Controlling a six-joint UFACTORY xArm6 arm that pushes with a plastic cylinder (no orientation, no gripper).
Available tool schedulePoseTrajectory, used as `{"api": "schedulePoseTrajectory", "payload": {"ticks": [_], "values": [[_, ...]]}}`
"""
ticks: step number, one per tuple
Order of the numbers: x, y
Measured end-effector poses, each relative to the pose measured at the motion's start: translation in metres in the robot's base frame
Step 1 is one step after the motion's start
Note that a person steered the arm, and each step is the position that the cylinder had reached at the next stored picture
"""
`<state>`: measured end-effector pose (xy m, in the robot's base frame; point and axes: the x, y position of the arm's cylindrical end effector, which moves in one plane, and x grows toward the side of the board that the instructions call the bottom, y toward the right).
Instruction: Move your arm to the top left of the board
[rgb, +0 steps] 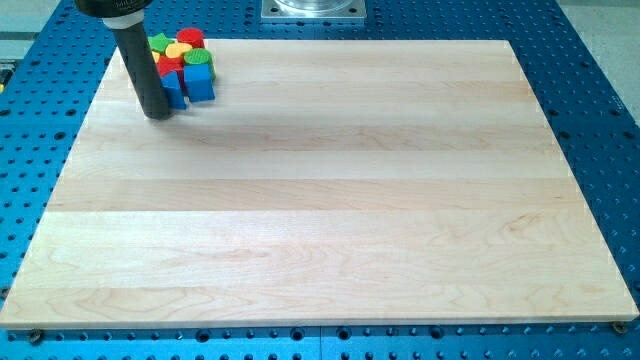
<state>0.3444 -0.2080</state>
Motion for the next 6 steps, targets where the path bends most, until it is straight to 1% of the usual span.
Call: {"api": "schedulePoseTrajectory", "payload": {"ticks": [1, 3, 4, 5, 6], "values": [[0.039, -0.004], [0.083, -0.007], [0.093, -0.054], [0.075, -0.097], [-0.006, -0.079]]}}
